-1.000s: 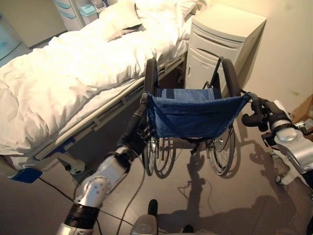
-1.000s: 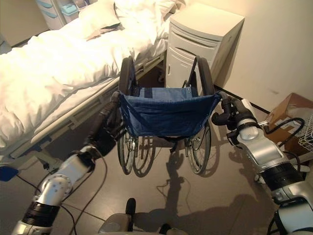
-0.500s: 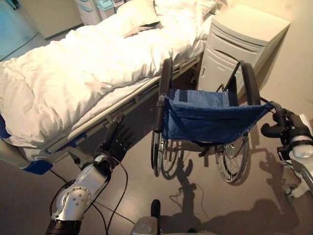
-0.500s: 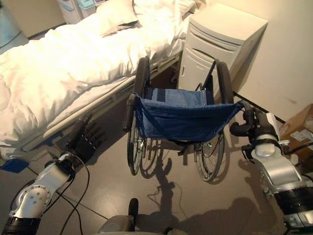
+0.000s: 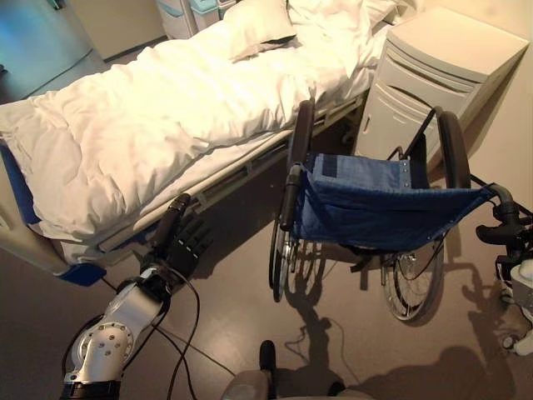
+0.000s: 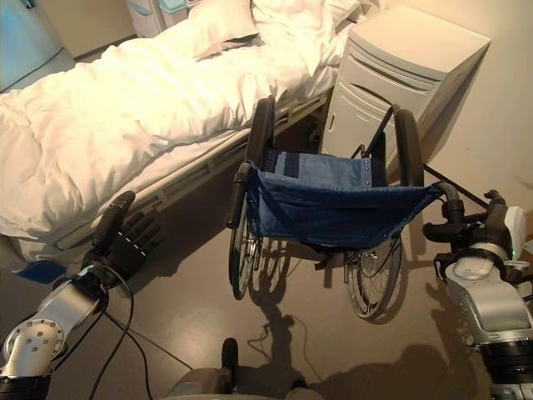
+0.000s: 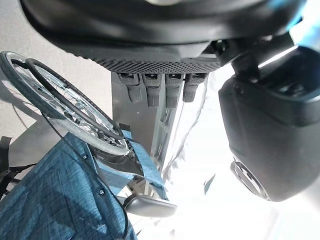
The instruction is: Push the wheelchair next to the bed
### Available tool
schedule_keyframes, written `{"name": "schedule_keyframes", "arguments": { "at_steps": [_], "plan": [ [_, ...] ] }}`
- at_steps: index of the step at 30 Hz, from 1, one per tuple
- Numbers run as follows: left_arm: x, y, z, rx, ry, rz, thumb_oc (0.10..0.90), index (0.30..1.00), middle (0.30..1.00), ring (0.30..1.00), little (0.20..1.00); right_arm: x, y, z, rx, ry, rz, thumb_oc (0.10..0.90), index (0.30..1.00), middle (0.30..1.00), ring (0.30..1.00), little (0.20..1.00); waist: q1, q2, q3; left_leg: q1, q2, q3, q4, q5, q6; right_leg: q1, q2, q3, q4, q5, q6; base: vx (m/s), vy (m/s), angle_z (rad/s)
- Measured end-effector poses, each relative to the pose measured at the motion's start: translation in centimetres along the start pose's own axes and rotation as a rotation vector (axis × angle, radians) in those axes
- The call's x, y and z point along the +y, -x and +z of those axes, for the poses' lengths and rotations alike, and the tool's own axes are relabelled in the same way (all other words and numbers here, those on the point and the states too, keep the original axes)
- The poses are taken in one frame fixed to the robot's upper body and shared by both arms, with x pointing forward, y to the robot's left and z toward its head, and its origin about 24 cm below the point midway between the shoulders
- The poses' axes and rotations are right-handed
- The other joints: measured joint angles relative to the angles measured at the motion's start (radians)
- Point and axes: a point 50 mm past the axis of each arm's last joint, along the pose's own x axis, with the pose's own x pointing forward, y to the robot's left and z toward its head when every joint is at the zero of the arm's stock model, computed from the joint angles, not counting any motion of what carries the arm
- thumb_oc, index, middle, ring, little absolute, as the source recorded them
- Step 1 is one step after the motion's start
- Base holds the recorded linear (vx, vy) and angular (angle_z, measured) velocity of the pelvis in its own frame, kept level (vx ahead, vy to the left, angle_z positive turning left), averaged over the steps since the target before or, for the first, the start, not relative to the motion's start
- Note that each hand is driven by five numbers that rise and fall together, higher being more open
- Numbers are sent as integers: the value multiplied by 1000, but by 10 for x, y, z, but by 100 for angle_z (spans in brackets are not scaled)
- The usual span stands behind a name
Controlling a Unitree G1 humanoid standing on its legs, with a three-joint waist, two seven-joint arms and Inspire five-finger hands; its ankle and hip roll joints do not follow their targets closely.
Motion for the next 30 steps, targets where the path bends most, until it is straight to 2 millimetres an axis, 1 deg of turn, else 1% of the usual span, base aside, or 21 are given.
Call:
{"name": "schedule_keyframes", "arguments": {
  "at_steps": [5, 7, 9, 13, 19, 21, 22, 23, 25, 27, 28, 29, 30],
  "plan": [
    [3, 1, 0, 9, -2, 13, 800, 900, 900, 900, 900, 0, 1, -2, 6, -2, -20, 800, 900, 900, 900, 900, 3, 2, -1, -4, 3, -1, -7, -2, -6, 0, 1, 1, 0, -1, 1, 4, -3, 5],
    [3, 1, 0, 14, 3, 10, 800, 900, 900, 900, 900, 1, 1, -2, 8, -5, -17, 800, 900, 900, 900, 900, 4, 3, -2, -11, 5, 1, -7, -5, -2, -1, -1, 2, 0, -2, 3, 0, 0, 0],
    [3, 1, -2, 27, -3, 12, 800, 900, 900, 900, 900, 1, 2, -2, 13, -26, -11, 800, 900, 900, 900, 900, 4, 4, -2, -12, 7, 8, -7, -5, -2, -1, -1, 2, 0, -2, 3, 0, 0, 0],
    [3, 2, -3, 40, -9, 18, 800, 900, 900, 900, 900, -3, 5, -7, 33, -126, -2, 800, 900, 900, 900, 900, 2, 4, -2, -14, 6, 9, -7, -5, -2, -2, -2, 2, 0, -2, 2, 1, -1, 1],
    [7, 3, -4, 43, -4, 44, 800, 900, 900, 900, 900, -15, 23, -19, 26, -208, -17, 800, 900, 900, 900, 900, -2, 5, -3, -13, -1, -1, 0, 2, -1, -2, -4, 8, 0, -2, 2, 1, -5, 7],
    [14, 6, -3, 40, 4, 70, 800, 900, 900, 900, 900, -16, 30, -21, 13, -218, -6, 800, 900, 900, 900, 900, -10, 5, -3, -12, 0, -1, 0, 2, -1, -2, -4, 10, 0, -2, 2, 0, 0, 0],
    [20, 9, -3, 33, 19, 98, 800, 900, 900, 900, 900, -16, 37, -22, 2, -235, 7, 800, 900, 900, 900, 900, -15, 5, -3, -12, 0, -1, 0, 2, -1, -2, -5, 12, 0, -2, 2, 0, 0, 0],
    [23, 10, -3, 33, 21, 110, 800, 900, 900, 900, 900, -17, 39, -22, -1, -241, 10, 800, 900, 900, 900, 900, -16, 5, -3, -12, 1, -1, 0, 2, -1, -2, -5, 12, 0, -2, 2, 0, 0, 0],
    [30, 14, -3, 30, 28, 145, 800, 900, 900, 900, 900, -27, 43, -26, 3, -313, 11, 800, 900, 900, 900, 900, -24, 4, -3, -13, 1, 0, 0, 2, -2, -2, -5, 16, 0, -2, 2, 0, 0, 0],
    [37, 18, -3, 29, 33, 176, 800, 900, 900, 900, 900, -37, 43, -22, -43, -360, -14, 800, 900, 900, 900, 900, -28, 1, -6, -11, 2, 3, -5, 1, -2, -4, -7, 34, 0, -2, 3, -28, -13, -7],
    [40, 20, -3, 30, 37, 189, 800, 900, 900, 900, 900, -45, 43, -18, -72, -416, -24, 800, 900, 900, 900, 900, -31, -5, -11, -11, 3, 5, -7, -4, -3, -5, -7, 42, 0, -2, 3, -40, -21, -8],
    [42, 21, -3, 30, 40, 195, 800, 900, 900, 900, 900, -51, 45, -18, -103, -457, -27, 800, 900, 900, 900, 900, -33, -16, -21, -12, 5, 7, -7, -5, -2, -7, -6, 46, 0, -3, 2, -38, -20, -7],
    [43, 22, -2, 28, 41, 200, 800, 900, 900, 900, 900, -52, 46, -17, -113, -473, -25, 800, 900, 900, 900, 900, -34, -23, -27, -12, 7, 9, -7, -6, -2, -8, -5, 50, 0, -3, 2, -39, -20, -14]
  ]
}}
